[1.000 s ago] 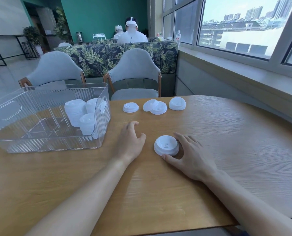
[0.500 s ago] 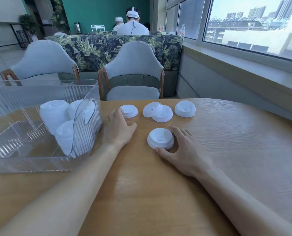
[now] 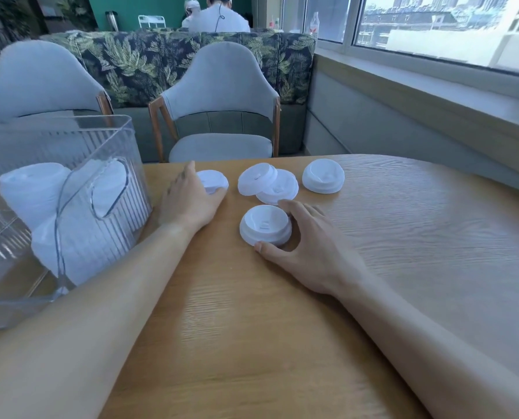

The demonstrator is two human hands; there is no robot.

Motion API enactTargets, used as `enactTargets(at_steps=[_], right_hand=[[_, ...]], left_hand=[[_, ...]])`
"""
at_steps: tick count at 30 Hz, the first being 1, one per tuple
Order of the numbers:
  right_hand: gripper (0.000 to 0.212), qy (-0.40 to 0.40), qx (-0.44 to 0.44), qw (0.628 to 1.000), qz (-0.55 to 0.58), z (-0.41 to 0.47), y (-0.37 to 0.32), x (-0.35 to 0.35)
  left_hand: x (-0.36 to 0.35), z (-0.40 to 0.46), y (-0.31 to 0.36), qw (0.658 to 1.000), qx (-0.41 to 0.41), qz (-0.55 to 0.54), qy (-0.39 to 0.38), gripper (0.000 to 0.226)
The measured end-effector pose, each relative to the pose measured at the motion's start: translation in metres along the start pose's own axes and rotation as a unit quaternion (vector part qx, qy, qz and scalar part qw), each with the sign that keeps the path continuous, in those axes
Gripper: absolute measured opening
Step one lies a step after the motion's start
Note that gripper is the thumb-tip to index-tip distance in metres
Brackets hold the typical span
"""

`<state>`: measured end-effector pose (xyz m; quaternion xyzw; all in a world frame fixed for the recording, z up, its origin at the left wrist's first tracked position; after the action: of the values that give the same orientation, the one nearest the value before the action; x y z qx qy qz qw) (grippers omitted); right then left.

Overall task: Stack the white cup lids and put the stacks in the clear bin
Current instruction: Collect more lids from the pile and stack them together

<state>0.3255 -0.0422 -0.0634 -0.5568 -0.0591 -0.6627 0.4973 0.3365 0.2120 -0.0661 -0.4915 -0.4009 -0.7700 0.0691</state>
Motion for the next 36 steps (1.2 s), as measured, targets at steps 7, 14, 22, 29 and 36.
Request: enactTargets(at_steps=[7, 14, 22, 29, 36], right_hand=[[0.067, 0.006, -0.006, 1.0, 0.007, -0.005, -0.005, 0.004], [0.068, 0.023, -0.015, 1.0, 0.004, -0.023, -0.013, 0.009], [0.07, 0.016, -0.018, 1.0, 0.003, -0.068, -0.033, 0.02], [0.075, 0.014, -0.012, 1.0, -0.006, -0.113, -0.051, 0.028], [0.077, 0.017, -0.006, 1.0, -0.01, -0.137, -0.063, 0.03]], left_hand=[[0.01, -0.019, -0.002, 0.996, -0.014, -0.093, 0.005, 0.092], [0.029, -0.063, -0.006, 0.991, 0.002, -0.131, 0.018, 0.104], [0.049, -0.127, -0.012, 0.992, -0.002, -0.121, 0.039, 0.082], [0.058, -0.192, -0.004, 0.978, -0.015, -0.209, -0.017, 0.074], [0.061, -0.235, 0.004, 0.978, -0.05, -0.202, -0.001, 0.084]])
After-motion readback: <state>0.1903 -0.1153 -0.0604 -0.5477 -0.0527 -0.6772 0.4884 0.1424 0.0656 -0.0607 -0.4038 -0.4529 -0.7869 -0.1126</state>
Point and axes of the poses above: each hand's wrist, its own z-axis towards the middle knuckle, its own x-axis out of the back of the hand, y = z × x, the point moved 2 cm from there along z, towards the middle knuckle, and after that the axes turned 8 degrees about x, right-handed, at the moved point
